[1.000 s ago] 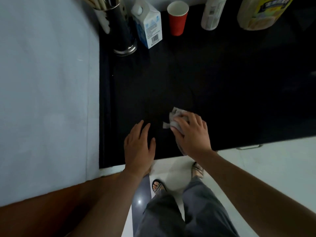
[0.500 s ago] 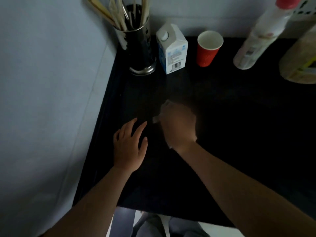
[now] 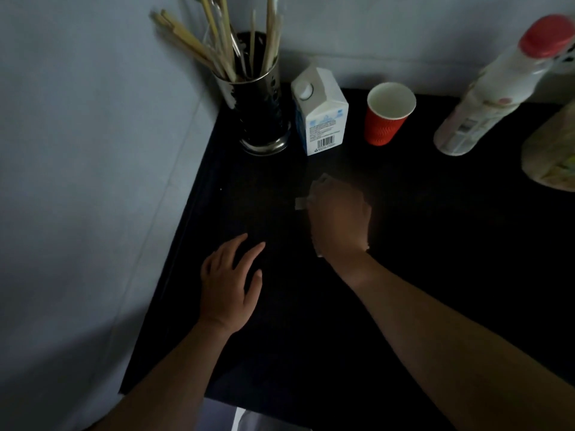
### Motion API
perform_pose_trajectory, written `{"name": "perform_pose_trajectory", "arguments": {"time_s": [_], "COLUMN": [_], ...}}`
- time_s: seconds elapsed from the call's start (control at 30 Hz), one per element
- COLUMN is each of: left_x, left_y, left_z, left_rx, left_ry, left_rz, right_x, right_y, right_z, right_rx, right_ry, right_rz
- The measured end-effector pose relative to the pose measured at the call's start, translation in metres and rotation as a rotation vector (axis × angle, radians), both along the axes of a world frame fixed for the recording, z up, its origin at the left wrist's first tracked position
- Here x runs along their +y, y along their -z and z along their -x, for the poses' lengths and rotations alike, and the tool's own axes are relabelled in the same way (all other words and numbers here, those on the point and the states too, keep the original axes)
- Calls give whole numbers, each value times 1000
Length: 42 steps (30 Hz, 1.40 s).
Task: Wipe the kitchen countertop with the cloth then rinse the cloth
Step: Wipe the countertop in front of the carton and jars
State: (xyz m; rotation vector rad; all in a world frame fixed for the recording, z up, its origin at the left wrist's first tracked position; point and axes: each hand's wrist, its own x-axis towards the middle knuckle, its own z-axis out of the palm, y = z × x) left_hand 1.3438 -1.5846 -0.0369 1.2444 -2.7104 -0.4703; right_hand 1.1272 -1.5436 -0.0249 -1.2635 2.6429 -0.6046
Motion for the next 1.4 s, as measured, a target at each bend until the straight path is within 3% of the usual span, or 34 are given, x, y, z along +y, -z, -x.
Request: {"name": "perform_pose_trajectory", "arguments": {"time_s": [0.13,0.23,0.37,0.6,0.7,0.83,1.03,1.2,1.4], "left_x": [0,0,3,19,43,64,69,66,66], "left_y": [0,-2,-7,-20,-23,-17,-14,-16,-22], "left_z": [0,1,0,-4,-17,-30,-57,-65,-67], "left_rx": [-24,-42,-55,-123,-98,-84,-106,-150,-180], "left_ry": [13,14,53,120,253,269,372,399,413], "left_rz": [25,28,28,-35,-40,-77,-78,-76,-100], "right_x": [35,81,137,122,118,165,226,180,179], "right_y": [-2,-7,-14,-10,-9,-4,4,3,4], "right_z": [-33,-42,-28,-27,-54,-91,-81,-97,-153], "right_rx": [-28,-26,-45,-40,-65,16,117,25,55], "right_ry": [-270,-350,-260,285,132,-66,17,375,100], "right_rz": [-7,-39,-40,-48,6,8,-30,16,32]}}
